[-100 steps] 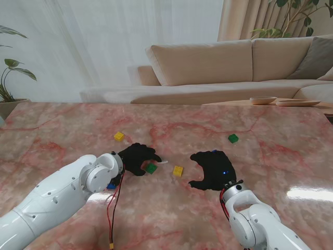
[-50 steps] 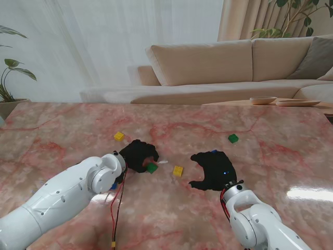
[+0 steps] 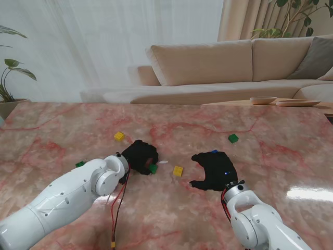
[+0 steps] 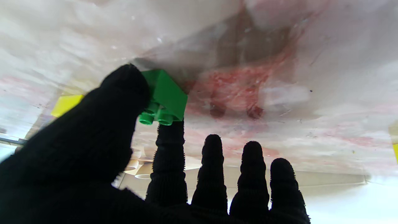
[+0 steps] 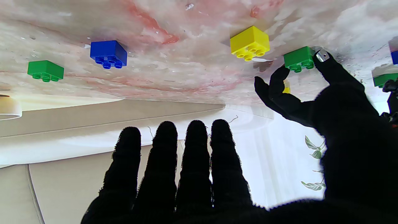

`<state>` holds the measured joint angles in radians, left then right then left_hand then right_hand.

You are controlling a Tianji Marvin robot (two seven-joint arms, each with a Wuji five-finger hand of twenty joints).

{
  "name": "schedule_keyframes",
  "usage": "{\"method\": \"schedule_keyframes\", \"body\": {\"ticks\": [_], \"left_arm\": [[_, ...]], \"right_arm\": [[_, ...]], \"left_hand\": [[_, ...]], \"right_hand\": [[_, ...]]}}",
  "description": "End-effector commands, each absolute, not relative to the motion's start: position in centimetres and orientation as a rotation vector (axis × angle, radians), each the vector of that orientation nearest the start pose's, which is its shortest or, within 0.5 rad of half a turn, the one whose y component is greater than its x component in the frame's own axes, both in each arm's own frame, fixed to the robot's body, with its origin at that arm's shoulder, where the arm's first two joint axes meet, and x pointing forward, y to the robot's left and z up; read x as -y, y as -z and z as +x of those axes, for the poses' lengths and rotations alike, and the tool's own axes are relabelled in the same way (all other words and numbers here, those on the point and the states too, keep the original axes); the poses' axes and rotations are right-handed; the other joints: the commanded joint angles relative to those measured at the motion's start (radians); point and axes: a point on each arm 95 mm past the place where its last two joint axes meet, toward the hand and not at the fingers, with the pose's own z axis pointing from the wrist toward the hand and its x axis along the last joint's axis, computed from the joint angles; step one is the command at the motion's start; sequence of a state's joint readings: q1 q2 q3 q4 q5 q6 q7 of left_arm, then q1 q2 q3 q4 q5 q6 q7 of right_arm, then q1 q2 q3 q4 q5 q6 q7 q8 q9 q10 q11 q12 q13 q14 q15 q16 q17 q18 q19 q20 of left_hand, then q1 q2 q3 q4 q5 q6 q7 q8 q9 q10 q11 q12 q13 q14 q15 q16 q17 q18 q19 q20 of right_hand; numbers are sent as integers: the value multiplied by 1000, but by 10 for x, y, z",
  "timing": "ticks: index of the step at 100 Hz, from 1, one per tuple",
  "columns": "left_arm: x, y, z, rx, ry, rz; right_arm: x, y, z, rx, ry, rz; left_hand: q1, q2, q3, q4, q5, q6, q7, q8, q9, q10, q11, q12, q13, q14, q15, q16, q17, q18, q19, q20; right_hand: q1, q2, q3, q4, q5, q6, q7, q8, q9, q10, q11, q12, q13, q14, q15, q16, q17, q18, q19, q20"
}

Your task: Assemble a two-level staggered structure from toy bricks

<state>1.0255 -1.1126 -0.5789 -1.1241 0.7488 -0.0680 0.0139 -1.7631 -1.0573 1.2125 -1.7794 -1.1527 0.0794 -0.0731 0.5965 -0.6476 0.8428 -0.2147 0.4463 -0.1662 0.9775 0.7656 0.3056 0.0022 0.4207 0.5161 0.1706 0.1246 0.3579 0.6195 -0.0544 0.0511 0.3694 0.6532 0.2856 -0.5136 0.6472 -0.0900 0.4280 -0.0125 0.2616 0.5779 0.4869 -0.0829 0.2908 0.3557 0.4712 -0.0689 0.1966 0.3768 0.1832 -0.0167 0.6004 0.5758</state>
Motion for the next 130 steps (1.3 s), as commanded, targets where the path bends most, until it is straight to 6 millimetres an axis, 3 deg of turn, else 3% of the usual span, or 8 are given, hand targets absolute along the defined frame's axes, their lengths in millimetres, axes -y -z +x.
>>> {"method": "schedule_keyframes", "body": {"ticks": [1,50,130], "left_arm": [[84,382,467,-1939,1433,-1118],[117,388,465,-1894,1481,-1155],[143,394,467,-1919,1495,-1169]], "right_arm": [[-14,333,338,-1550,-1389,1111],[-12,333,337,-1553,-1386,1125],[-5,336,335,-1539,-1380,1149]], "left_hand": [[39,1,-17,-12,64,-66,70,5,41,-5,9,16,27,-3,6,17,-1,10,30,-12],[59,15,-51,6,76,-67,81,-41,64,1,7,20,35,2,8,19,-3,15,48,-35],[56,20,-45,12,57,-54,79,-34,56,5,3,14,25,4,9,21,-9,12,34,-41]], "right_hand": [[-7,9,9,31,-2,0,-3,-13,3,10,-18,-4,-34,2,-5,-9,-7,12,-3,13],[-6,21,20,28,3,-3,-2,-15,6,8,-20,-3,-34,3,-5,-9,-8,12,-5,15],[-5,31,32,26,4,-2,-2,-17,13,8,-22,-2,-33,3,-6,-9,-8,14,-6,17]]}}
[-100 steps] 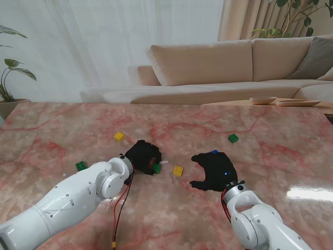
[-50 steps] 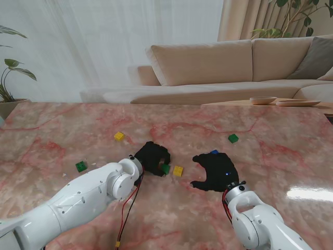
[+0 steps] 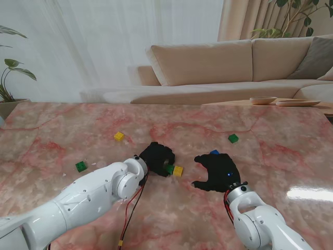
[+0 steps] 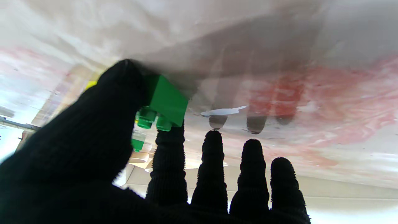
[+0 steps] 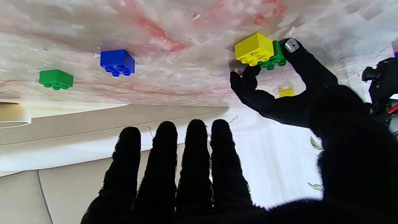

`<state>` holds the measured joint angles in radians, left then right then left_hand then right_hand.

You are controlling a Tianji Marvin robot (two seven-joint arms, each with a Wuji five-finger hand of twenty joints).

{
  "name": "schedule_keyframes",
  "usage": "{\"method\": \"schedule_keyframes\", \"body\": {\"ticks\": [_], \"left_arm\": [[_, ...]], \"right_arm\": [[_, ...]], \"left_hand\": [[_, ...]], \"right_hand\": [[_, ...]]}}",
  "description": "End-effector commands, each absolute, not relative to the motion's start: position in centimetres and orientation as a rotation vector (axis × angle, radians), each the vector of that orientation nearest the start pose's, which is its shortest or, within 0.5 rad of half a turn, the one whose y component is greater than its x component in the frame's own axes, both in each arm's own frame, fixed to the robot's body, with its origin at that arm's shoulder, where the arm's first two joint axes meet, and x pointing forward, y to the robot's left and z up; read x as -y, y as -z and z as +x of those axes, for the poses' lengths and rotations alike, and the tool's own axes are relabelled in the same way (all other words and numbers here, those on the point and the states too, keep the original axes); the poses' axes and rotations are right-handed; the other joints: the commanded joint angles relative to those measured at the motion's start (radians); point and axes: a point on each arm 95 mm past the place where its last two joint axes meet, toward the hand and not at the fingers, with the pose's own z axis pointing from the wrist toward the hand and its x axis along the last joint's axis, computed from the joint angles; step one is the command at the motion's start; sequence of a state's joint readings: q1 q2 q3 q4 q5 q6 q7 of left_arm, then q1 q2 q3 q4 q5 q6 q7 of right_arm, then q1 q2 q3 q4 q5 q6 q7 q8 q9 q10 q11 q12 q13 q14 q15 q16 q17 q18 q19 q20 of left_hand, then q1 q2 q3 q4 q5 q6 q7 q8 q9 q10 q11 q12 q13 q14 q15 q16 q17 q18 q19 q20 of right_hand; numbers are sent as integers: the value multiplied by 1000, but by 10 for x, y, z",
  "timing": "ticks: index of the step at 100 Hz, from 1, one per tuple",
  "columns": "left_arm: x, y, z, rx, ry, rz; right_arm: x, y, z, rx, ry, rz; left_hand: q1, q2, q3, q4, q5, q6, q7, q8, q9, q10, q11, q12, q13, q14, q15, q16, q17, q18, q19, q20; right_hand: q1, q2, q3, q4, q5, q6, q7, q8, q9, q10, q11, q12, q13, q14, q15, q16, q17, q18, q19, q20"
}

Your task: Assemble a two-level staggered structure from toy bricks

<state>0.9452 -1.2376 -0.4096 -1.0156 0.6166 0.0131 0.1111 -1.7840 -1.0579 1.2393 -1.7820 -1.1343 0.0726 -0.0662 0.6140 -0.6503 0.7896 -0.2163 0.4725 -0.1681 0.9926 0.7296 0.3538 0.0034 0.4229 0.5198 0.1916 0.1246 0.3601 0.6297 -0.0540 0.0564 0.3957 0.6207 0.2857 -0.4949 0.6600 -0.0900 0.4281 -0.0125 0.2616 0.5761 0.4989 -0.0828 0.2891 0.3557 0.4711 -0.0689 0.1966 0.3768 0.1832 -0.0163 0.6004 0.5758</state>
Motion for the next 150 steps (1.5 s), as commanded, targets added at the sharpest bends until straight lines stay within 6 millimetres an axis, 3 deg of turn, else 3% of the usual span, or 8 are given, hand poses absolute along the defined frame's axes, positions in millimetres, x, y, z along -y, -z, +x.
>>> {"method": "schedule_keyframes", "body": {"ticks": [1,32,42,47,66,86,121,150], "left_arm": [[143,394,467,-1919,1495,-1169],[143,393,466,-1939,1487,-1163],[143,393,465,-1946,1483,-1167],[143,393,465,-1949,1482,-1163],[140,392,465,-1961,1492,-1162],[127,378,460,-1980,1521,-1138],[62,325,421,-1875,1476,-1113],[0,305,380,-1881,1323,-1123]], "right_arm": [[-5,336,335,-1539,-1380,1149],[-3,337,335,-1532,-1377,1152],[-3,337,334,-1532,-1375,1152],[-2,337,334,-1532,-1375,1153],[-2,337,334,-1529,-1375,1153],[-3,337,334,-1528,-1374,1155],[-9,335,336,-1525,-1394,1141],[-11,331,337,-1518,-1410,1124]], "left_hand": [[38,22,8,13,30,-52,64,2,7,3,1,10,4,3,7,11,-10,6,8,-8],[-2,3,56,10,12,-30,31,6,3,3,-9,0,-1,4,0,7,-12,7,-11,-6],[-70,4,128,70,-24,5,-12,27,-8,4,-14,-7,-10,4,-8,4,-13,5,-33,3],[-79,-3,129,77,-57,17,-29,28,-14,3,-16,-9,-14,4,-10,3,-15,4,-36,6],[-121,-66,110,63,-206,84,-164,-31,-73,-5,-37,-26,-50,-4,-35,-10,-23,-8,-95,22],[-167,-105,85,48,-266,128,-295,-132,-119,-13,-62,-49,-80,-11,-70,-30,-31,-18,-170,62],[-179,-14,-43,75,-111,257,-518,-384,-103,20,-93,-68,-77,1,-102,-43,-23,-17,-216,84],[-165,10,-95,86,-67,272,-608,-458,-103,32,-124,-81,-89,5,-135,-59,-19,-10,-235,44]], "right_hand": [[-6,12,19,26,4,-2,-2,-16,1,8,-20,-2,-33,4,-6,-10,-8,13,-6,17],[-3,12,23,25,6,-2,-2,-16,3,7,-21,-2,-33,3,-6,-10,-9,14,-7,18],[-2,10,22,24,6,-2,-1,-16,3,8,-21,-2,-33,3,-6,-10,-8,14,-7,18],[-2,9,21,24,5,-3,-2,-16,3,9,-21,-2,-33,4,-6,-10,-9,14,-7,18],[-4,4,16,23,5,-1,-1,-16,1,9,-22,-2,-34,6,-6,-10,-10,13,-8,18],[-5,2,11,25,6,-1,-1,-16,1,9,-22,-2,-34,5,-6,-9,-10,14,-8,19],[-6,2,9,26,7,-3,-1,-17,2,9,-23,-2,-29,3,-6,-9,-9,14,-9,20],[-9,4,8,27,7,-2,-1,-17,0,8,-25,-2,-29,3,-9,-9,-10,14,-12,19]]}}
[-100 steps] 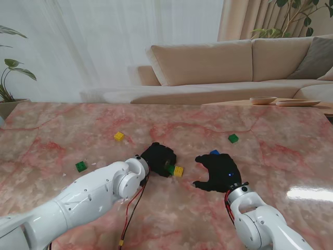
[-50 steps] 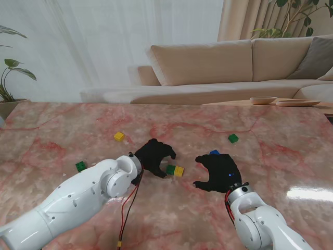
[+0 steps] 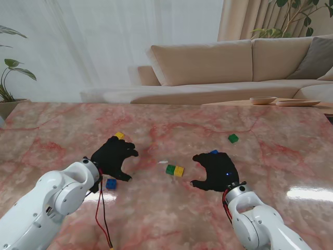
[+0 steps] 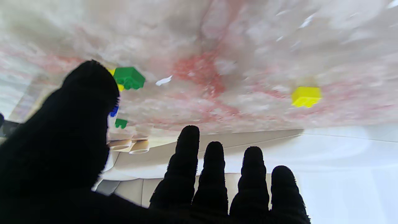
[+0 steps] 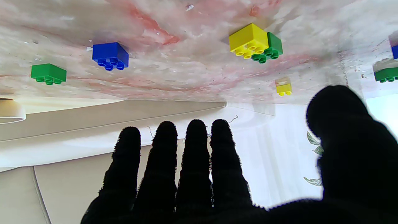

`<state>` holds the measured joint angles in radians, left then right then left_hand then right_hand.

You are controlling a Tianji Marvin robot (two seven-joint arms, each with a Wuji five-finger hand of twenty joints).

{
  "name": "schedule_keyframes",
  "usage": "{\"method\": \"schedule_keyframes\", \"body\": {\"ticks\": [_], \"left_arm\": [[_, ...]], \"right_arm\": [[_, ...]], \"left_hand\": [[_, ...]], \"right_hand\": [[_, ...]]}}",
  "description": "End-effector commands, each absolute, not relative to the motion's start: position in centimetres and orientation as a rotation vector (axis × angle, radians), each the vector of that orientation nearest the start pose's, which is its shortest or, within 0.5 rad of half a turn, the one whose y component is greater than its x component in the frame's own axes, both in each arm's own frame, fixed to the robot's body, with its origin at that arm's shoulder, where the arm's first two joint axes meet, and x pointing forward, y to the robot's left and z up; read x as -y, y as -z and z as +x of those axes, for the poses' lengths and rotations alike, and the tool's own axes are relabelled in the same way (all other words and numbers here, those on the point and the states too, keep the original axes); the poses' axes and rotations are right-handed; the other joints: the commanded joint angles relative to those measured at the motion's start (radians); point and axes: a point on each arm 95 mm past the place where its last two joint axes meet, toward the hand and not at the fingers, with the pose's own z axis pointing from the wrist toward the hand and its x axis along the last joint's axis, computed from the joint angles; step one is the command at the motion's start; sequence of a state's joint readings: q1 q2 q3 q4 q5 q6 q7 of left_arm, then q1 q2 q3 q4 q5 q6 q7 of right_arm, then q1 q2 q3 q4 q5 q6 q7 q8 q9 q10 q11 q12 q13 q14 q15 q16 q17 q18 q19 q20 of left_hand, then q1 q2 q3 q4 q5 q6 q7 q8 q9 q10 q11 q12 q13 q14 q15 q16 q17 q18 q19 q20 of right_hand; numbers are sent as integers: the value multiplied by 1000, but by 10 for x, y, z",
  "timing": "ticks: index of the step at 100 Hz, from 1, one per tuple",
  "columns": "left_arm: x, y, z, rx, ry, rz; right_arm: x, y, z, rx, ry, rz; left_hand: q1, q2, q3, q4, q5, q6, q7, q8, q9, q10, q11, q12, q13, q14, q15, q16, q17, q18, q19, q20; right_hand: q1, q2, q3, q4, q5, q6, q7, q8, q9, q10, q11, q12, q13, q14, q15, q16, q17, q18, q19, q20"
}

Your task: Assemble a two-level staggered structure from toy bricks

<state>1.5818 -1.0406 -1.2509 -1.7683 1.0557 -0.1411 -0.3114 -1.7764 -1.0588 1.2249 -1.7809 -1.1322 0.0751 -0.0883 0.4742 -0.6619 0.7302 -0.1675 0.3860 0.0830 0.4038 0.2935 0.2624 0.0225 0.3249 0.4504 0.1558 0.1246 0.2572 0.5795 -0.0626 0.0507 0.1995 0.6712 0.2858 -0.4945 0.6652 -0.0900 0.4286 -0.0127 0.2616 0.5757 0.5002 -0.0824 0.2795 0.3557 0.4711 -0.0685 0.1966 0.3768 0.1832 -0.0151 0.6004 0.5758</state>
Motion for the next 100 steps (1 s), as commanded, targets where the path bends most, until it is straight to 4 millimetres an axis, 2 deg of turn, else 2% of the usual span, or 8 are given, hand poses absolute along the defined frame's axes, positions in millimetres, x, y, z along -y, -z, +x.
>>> {"method": "schedule_keyframes", "body": {"ticks": [1,24,42,54,84,93,100], "left_arm": [[-2,305,379,-1884,1317,-1124],[-34,311,352,-1948,1217,-1124],[-50,321,341,-1962,1164,-1137],[-58,330,341,-1951,1148,-1133],[-67,349,350,-1990,1087,-1140],[-67,355,353,-1987,1096,-1138],[-65,358,355,-1982,1105,-1133]], "right_arm": [[-11,331,337,-1518,-1410,1124],[-14,330,338,-1524,-1415,1119],[-19,329,340,-1531,-1424,1116],[-22,328,340,-1537,-1429,1110],[-24,328,341,-1539,-1433,1116],[-24,328,341,-1538,-1433,1120],[-24,328,341,-1538,-1432,1122]], "left_hand": [[-25,21,-37,38,20,18,-21,-23,-12,12,-27,-12,-54,4,-34,-10,-10,-4,-39,-7],[-16,15,-44,39,4,-12,-49,-36,-36,4,-46,-14,-70,1,-51,-13,-10,-6,-44,-19],[-18,6,-45,37,-36,8,-104,-65,-54,1,-49,-9,-78,-4,-59,-11,-5,-13,-54,-42],[-26,-4,-32,33,-72,7,-150,-91,-62,-2,-42,-3,-79,-6,-55,-5,-6,-14,-48,-45],[-31,-30,6,23,-69,-16,-171,-109,-68,-6,-35,1,-81,-9,-44,5,-5,-16,-44,-47],[-36,-43,33,15,-47,-37,-105,-75,-63,-7,-20,8,-77,-7,-35,11,-10,-15,-31,-33],[-38,-50,52,11,-4,-85,7,-12,-42,-9,-10,11,-64,-7,-26,15,-12,-14,-21,-14]], "right_hand": [[-9,4,3,27,7,-1,-1,-17,-1,8,-15,-2,-28,3,-9,-9,-10,13,-12,19],[-10,3,3,27,7,-1,-1,-17,0,8,-15,-2,-29,4,-9,-8,-10,13,-12,19],[-10,2,2,27,7,-2,-1,-17,-1,7,-15,-2,-29,4,-10,-8,-10,14,-11,19],[-11,2,2,27,7,-2,-1,-17,0,9,-16,-2,-28,4,-9,-8,-10,14,-12,19],[-12,3,2,28,9,-1,0,-17,1,8,-16,-2,-29,3,-10,-8,-10,14,-11,20],[-11,3,2,28,8,-1,0,-17,0,7,-16,-2,-29,4,-10,-8,-10,14,-11,20],[-12,4,3,28,8,-2,0,-17,1,8,-16,-2,-29,3,-10,-8,-10,14,-11,20]]}}
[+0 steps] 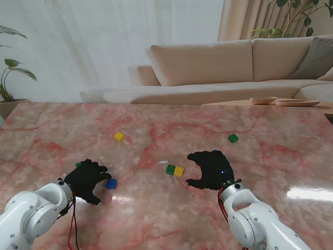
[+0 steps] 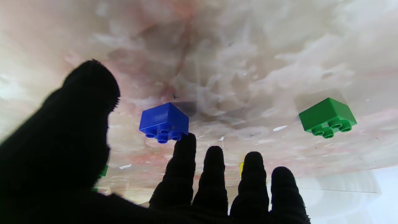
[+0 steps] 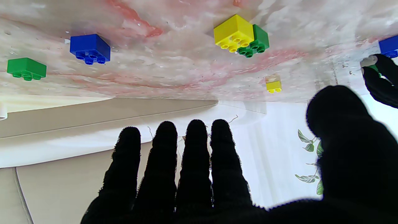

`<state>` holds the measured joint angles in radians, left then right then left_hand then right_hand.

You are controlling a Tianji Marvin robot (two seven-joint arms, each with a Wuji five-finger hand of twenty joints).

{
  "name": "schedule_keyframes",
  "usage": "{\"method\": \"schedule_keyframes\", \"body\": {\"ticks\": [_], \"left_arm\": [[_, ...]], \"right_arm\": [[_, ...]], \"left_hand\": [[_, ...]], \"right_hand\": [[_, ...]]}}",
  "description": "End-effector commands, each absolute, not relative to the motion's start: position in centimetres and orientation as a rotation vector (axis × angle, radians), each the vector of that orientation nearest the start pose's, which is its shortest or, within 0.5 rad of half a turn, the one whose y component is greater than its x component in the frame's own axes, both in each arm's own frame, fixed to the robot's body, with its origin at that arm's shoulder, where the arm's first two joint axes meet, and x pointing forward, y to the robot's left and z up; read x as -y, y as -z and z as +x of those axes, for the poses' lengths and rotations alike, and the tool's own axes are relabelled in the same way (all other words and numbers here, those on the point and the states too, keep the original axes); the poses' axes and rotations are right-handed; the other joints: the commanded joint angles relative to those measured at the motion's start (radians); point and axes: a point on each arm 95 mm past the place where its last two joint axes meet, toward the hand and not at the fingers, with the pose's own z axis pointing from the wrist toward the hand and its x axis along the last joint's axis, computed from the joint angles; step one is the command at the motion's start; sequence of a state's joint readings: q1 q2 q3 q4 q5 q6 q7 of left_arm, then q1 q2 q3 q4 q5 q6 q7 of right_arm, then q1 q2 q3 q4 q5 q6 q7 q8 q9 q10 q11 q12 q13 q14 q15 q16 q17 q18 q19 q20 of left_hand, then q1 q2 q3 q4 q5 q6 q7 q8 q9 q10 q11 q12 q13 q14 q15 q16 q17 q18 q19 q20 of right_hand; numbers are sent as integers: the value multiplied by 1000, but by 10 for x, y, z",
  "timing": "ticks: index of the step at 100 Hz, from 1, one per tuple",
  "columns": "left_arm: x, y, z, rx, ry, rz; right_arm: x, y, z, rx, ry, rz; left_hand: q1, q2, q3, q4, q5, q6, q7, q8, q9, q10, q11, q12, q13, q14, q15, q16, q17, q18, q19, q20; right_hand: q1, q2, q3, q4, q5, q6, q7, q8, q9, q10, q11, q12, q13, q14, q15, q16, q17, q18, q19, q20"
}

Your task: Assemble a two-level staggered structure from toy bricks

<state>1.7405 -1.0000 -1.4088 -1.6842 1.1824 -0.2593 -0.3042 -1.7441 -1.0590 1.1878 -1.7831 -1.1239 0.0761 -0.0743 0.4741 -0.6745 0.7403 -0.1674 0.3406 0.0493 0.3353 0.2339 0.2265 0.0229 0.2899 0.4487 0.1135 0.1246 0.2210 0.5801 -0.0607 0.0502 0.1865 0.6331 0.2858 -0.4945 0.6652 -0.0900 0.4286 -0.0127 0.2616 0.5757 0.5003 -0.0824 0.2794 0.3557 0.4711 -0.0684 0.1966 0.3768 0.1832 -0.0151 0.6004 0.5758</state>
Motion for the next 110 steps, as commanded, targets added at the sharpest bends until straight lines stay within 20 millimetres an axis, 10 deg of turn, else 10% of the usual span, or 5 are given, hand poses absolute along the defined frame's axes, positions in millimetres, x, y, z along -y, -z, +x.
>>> {"method": "schedule_keyframes", "body": {"ticks": [1,20,68,80,110], "left_arm": [[-65,358,356,-1980,1107,-1131],[-60,366,358,-1966,1128,-1119],[-57,378,362,-1909,1144,-1109],[-56,379,363,-1907,1148,-1101],[-50,385,364,-1873,1197,-1116]], "right_arm": [[-24,328,341,-1538,-1432,1122],[-22,328,341,-1533,-1429,1129],[-20,329,340,-1532,-1425,1135],[-20,329,340,-1533,-1424,1134],[-19,330,340,-1532,-1422,1132]], "left_hand": [[-38,-41,46,10,45,-58,97,62,-3,-10,27,13,-20,-7,12,15,-15,-13,-5,29],[-31,-48,84,4,83,-142,322,239,28,-15,47,22,-4,-7,30,20,-17,-12,3,65],[49,28,169,25,228,-187,475,330,99,-18,84,31,34,-7,76,30,-11,-9,52,106],[133,1,140,-54,263,-227,526,313,121,-21,93,32,44,-8,90,28,-9,-7,80,87],[135,-7,125,-60,290,-234,545,238,168,-23,113,35,63,-10,106,26,-5,-5,118,49]], "right_hand": [[-11,4,3,28,7,-2,-1,-17,1,8,-16,-2,-28,3,-10,-8,-10,14,-11,20],[-12,6,4,28,10,-2,0,-17,2,8,-16,-2,-29,3,-10,-8,-10,15,-11,20],[-13,10,8,28,11,-4,0,-18,3,8,-16,-2,-27,3,-10,-8,-8,17,-10,20],[-12,12,10,28,11,-6,0,-18,4,7,-16,-2,-27,3,-10,-8,-8,16,-10,21],[-14,14,12,28,12,-8,0,-18,6,6,-17,-2,-26,3,-10,-8,-7,16,-10,20]]}}
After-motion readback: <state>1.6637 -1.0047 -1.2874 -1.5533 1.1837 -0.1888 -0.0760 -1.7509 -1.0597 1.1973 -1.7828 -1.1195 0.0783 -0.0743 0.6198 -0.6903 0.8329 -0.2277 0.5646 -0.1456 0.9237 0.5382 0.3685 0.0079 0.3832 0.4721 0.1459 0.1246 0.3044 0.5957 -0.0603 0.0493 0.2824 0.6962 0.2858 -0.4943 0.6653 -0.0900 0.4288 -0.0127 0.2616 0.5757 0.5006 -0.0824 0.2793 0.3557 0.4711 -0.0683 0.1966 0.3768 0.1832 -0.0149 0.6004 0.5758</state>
